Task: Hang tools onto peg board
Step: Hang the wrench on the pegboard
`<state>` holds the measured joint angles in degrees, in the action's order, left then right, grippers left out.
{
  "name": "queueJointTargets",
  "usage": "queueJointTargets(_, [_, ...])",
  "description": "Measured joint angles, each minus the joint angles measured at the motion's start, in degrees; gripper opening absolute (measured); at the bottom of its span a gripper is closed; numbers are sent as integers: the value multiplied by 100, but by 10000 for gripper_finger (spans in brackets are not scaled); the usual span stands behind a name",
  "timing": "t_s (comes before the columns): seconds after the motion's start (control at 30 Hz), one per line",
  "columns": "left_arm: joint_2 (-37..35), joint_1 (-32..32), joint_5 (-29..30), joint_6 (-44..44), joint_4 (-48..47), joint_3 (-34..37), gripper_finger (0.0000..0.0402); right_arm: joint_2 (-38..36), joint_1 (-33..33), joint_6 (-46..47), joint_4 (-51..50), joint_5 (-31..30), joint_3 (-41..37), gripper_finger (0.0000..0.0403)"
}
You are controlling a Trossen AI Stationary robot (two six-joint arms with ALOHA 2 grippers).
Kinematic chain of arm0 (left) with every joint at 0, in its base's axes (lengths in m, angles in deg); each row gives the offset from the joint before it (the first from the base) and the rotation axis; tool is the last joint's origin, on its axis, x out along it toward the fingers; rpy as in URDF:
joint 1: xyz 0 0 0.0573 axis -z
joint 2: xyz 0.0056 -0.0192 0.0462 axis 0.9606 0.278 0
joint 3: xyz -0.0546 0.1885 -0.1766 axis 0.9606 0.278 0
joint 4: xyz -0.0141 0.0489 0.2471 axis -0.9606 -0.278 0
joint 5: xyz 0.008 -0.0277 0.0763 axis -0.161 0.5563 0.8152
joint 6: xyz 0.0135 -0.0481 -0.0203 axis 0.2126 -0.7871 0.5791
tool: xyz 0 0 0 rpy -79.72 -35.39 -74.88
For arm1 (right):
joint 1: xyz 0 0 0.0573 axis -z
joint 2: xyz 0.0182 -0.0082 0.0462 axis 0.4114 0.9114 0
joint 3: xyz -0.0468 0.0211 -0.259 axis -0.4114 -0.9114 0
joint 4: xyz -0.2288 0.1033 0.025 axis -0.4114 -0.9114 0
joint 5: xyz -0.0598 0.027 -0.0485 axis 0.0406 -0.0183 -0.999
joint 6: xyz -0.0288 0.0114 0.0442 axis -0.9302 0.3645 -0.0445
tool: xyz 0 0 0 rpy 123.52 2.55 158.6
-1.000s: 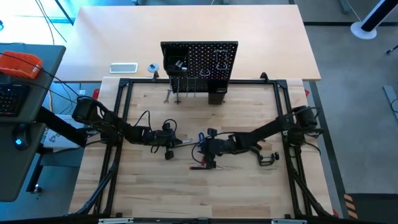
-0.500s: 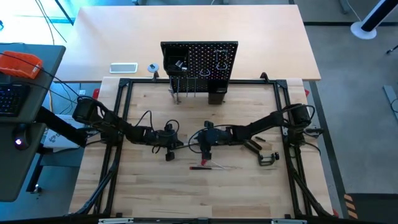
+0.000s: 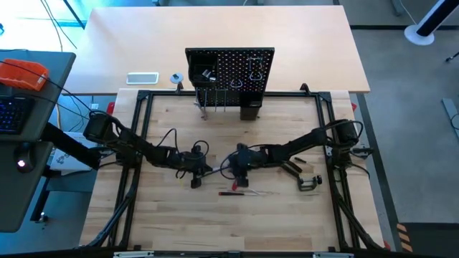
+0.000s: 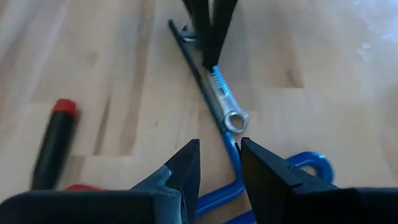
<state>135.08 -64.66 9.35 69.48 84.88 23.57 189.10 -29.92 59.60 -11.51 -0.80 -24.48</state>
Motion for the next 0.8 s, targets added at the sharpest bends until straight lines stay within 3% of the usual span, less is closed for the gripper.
queueJointTargets(0.67, [-13,293,390,51,-417,-153,2,-42,-111,463,-1813,112,44,109])
queueJointTargets(0.8, [-13,380,536,59,-453,-153,25,-44,-158,477,-2099,96,44,109])
